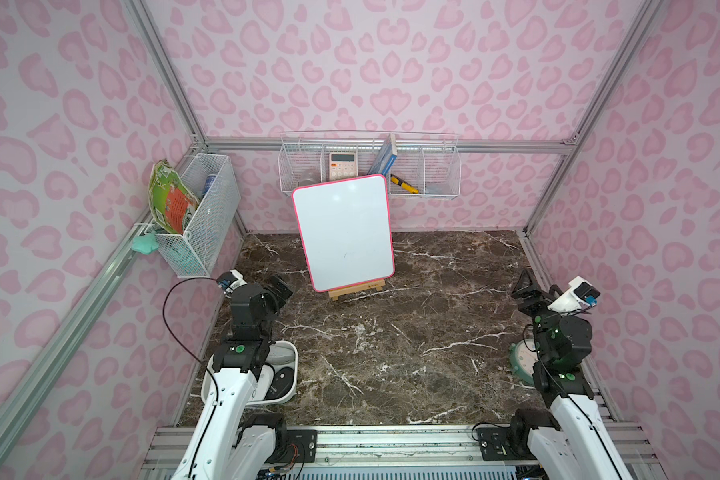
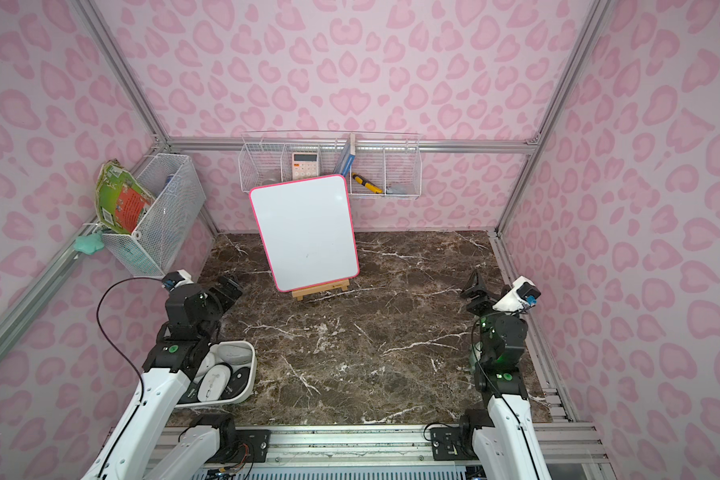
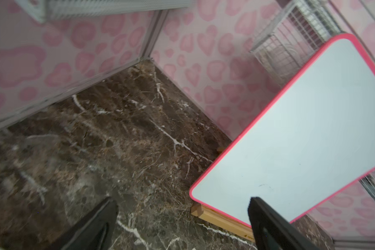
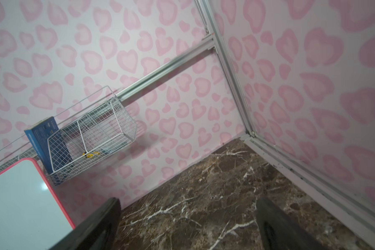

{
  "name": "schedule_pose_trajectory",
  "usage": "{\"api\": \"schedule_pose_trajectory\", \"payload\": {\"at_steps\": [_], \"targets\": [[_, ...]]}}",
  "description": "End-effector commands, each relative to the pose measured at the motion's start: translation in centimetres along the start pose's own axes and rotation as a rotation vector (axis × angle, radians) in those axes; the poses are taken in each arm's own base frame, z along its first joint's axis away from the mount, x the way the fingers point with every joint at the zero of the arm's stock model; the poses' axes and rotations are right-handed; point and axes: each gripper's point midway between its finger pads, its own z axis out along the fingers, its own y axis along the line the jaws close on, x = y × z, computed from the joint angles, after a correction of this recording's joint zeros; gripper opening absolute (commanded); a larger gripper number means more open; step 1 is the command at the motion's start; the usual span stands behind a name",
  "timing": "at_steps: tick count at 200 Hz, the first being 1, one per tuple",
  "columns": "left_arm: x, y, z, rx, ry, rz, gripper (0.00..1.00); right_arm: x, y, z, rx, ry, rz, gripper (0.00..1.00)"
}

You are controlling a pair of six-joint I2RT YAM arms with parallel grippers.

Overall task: Take out the mouse from the storage box
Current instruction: Move the storage box to the center of the board.

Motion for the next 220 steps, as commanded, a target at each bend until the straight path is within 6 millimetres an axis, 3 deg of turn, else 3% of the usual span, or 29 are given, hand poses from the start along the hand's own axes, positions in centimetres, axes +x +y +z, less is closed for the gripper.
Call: {"api": "schedule_pose_trajectory", "payload": {"at_steps": [1,25,67,103,182,220], "targets": [[3.9,2.7,-1.1,-0.120,0.188,-0.067,0.99,3.4,0.5,0.5,-0.014,0.228,0.029,1.00],[6.5,2.3,-2.2,-0.126,0.343,-0.020,0.99,5.2,1.6,0.7,-0.068,0.323,0.002,1.00],[10.8,5.3,-6.4,-0.365,0.516,0.119,0.99,9.9,5.0,-0.3,-0.110,0.455,-0.102,1.00],[14.0,6.0,-7.7,-0.393,0.617,0.141,0.99,12.4,7.6,-0.6,-0.164,0.517,-0.130,1.00],[17.6,5.7,-6.1,-0.391,0.748,0.203,0.99,14.6,10.5,-0.7,-0.217,0.589,-0.161,1.00],[18.9,5.3,-4.6,-0.366,0.783,0.254,0.99,15.0,10.9,-1.1,-0.220,0.595,-0.186,1.00]]}}
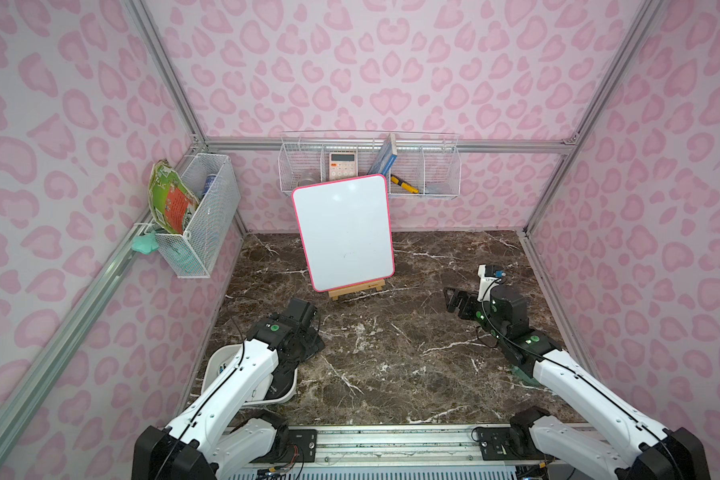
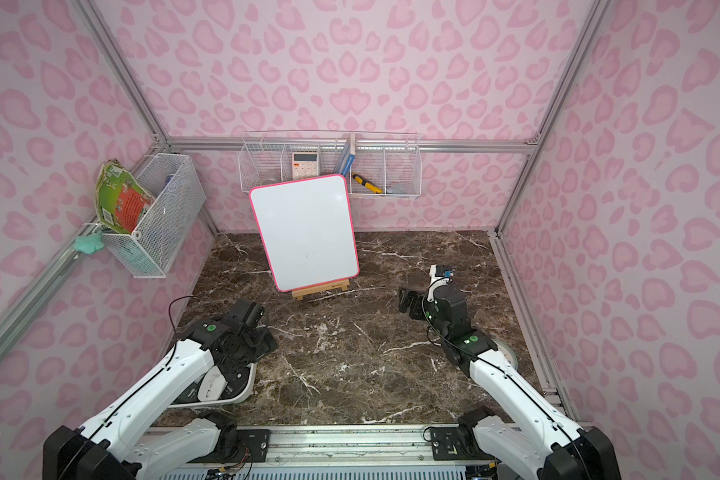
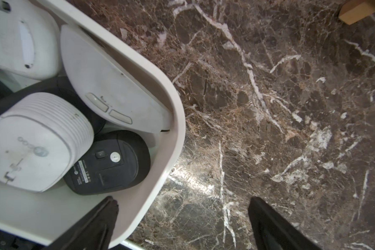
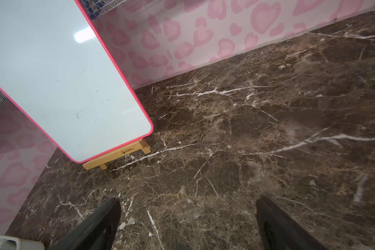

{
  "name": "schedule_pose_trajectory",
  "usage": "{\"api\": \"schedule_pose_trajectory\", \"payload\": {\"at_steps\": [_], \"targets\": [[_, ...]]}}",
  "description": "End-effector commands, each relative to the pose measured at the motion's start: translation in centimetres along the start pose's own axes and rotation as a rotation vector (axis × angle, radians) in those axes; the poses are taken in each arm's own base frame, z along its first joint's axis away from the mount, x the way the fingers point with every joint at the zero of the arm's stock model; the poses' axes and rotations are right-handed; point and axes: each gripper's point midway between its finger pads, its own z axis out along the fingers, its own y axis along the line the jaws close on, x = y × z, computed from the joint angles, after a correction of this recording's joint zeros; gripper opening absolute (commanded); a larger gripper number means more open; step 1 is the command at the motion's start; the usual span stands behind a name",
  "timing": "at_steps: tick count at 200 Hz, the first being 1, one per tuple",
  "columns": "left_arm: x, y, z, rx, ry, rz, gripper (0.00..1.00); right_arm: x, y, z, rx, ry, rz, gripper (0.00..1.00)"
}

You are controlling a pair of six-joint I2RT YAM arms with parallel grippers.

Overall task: Take out the mouse from the storage box
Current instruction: Move the storage box to the center of the board.

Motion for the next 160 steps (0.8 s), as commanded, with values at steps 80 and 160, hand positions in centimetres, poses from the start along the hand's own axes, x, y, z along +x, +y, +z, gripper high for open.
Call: {"api": "schedule_pose_trajectory", "payload": {"at_steps": [80,160], "targets": [[0.7,-5.8,2.7,0.134,0.081,0.139,0.95,-1.5,-0.1,-0.9,0.047,-0.041,-0.045,1.00],[3.4,-15.9,2.4,0.237,0.094,0.327,0.93,-2.3,-1.8,-1.4,0.148,-0.078,-0.013,1.00]]}}
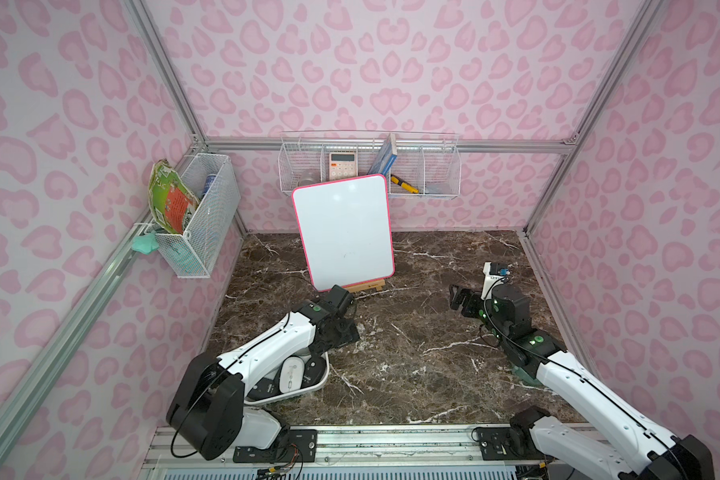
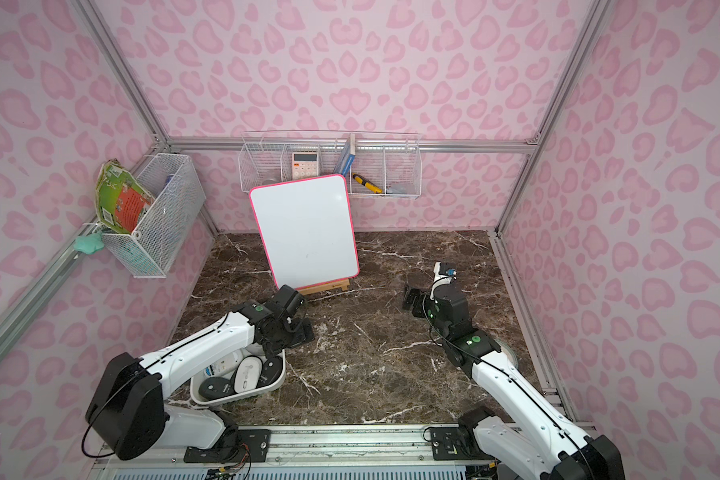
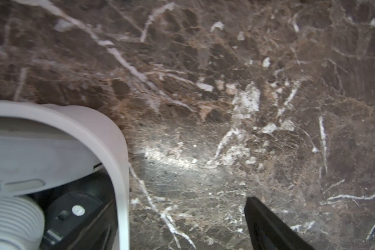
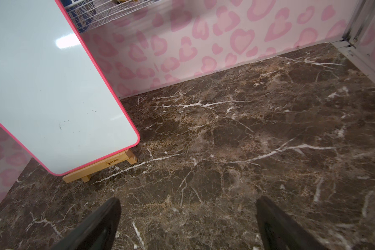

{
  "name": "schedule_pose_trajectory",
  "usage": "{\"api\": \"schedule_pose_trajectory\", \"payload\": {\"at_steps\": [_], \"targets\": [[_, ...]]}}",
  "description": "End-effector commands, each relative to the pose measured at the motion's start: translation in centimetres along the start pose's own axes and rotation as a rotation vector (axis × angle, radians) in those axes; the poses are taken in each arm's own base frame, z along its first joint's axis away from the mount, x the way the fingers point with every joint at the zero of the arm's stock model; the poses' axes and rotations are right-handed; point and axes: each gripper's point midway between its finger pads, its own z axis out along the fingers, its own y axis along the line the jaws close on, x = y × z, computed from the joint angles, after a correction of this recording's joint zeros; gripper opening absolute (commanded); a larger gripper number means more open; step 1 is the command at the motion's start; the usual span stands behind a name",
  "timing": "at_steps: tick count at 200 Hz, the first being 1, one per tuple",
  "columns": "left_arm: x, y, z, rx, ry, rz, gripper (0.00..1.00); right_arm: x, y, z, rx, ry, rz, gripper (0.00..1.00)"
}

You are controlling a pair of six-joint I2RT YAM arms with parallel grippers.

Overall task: Take out the mouse from the storage box
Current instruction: Move the storage box to the center of the board.

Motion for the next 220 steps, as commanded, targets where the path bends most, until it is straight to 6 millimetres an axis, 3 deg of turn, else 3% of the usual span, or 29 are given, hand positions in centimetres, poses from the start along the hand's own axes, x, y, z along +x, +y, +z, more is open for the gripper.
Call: {"api": "schedule_pose_trajectory", "payload": {"at_steps": [1,64,79,93,109,121,146,172,186,205,220], "targets": [[-0.7,-4.4,0.4,0.089,-0.014,0.042,0.93,-0.5,-0.8,-0.2,0.053,-0.015,0.024,1.00],[1.0,-15.4,0.8,0.243,0.051,0.227,0.91,-0.8,-2.4,-0.9,0.116,-0.040,0.053,1.00],[1.3,-16.3,-0.2,0.273,0.036,0.258,0.91,-0.9,-2.4,-0.9,0.109,-0.040,0.057,1.00],[1.2,-15.8,-1.7,0.285,0.001,0.271,0.91,-0.9,-2.1,-0.8,0.091,-0.036,0.057,1.00],[0.5,-13.5,-3.9,0.247,-0.077,0.280,0.92,-0.7,-1.1,-0.3,0.037,-0.020,0.051,1.00],[-0.2,-10.7,-5.3,0.177,-0.143,0.258,0.93,-0.3,0.0,0.1,-0.019,0.000,0.047,1.00],[-1.2,-3.0,-7.8,0.050,-0.237,0.148,0.94,1.2,2.6,1.0,-0.113,0.051,0.023,0.99],[-1.2,5.6,-8.9,-0.065,-0.296,-0.025,0.95,3.2,5.7,1.8,-0.188,0.106,-0.011,0.99],[-1.2,9.2,-9.4,-0.096,-0.351,-0.104,0.95,4.3,7.5,2.3,-0.232,0.134,-0.018,0.99],[-0.8,11.9,-9.8,-0.077,-0.395,-0.190,0.99,6.2,10.3,2.9,-0.300,0.183,-0.039,0.99],[-0.7,12.9,-9.6,-0.066,-0.396,-0.231,0.99,7.8,13.1,3.3,-0.408,0.236,-0.045,0.99]]}}
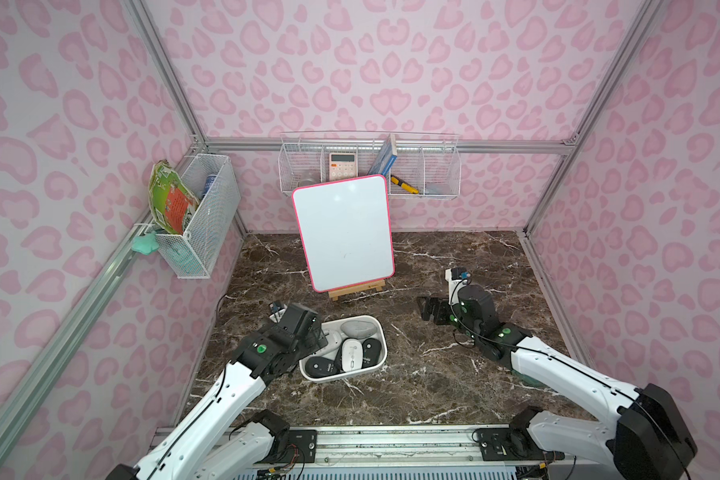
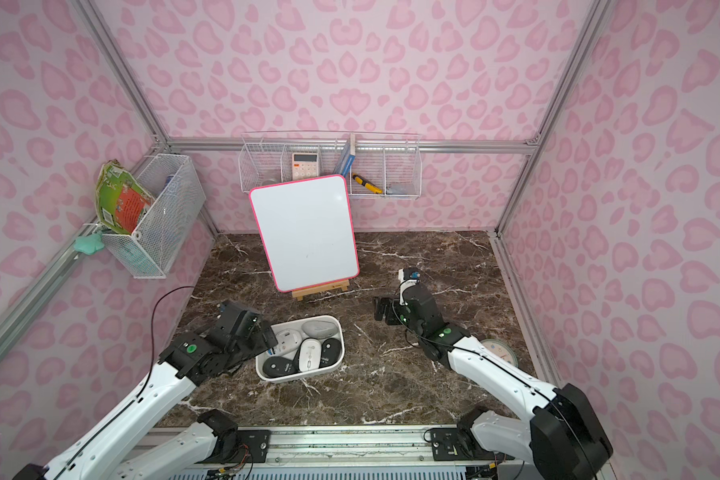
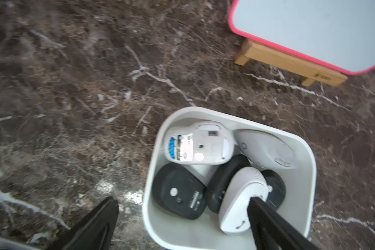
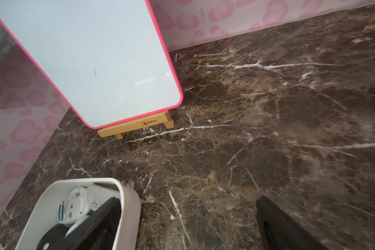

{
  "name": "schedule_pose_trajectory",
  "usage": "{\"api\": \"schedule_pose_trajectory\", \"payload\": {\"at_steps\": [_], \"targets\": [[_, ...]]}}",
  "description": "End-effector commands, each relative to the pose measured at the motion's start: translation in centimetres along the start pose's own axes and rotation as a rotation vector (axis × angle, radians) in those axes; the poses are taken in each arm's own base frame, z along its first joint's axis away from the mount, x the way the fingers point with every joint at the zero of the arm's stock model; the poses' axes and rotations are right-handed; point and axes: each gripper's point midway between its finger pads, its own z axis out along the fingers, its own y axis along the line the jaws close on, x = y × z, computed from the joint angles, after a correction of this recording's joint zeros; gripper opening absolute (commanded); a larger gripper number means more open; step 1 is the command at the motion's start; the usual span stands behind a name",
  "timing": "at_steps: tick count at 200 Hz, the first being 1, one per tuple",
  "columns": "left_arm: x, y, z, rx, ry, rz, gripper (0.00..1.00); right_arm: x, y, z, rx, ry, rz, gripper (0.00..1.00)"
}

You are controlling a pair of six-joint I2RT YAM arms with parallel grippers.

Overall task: Take out the mouse from the storage box
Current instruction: Move the storage box to the center of the board.

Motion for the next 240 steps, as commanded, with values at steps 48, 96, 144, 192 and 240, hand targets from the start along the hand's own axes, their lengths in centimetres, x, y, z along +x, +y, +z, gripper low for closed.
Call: {"api": "schedule_pose_trajectory", "payload": {"at_steps": [48,96,144,192,240], "targets": [[1.8,1.1,3.5,-0.006,0.132,-0.063,0.99,5.9,10.2,5.0,-0.316,0.218,-0.052,0.99],[2.8,-1.3,6.1,0.120,0.168,-0.053,0.99,10.7,12.4,6.9,-0.331,0.355,-0.099,0.99],[3.3,-4.5,7.5,0.202,0.280,-0.039,0.99,10.9,11.3,7.2,-0.283,0.363,-0.091,0.98],[3.4,-8.8,8.8,0.290,0.318,-0.031,0.99,10.0,8.4,7.1,-0.233,0.357,-0.001,0.94],[3.8,-16.5,9.1,0.359,0.348,0.099,0.98,7.4,3.2,5.8,-0.141,0.290,0.086,0.93]]}}
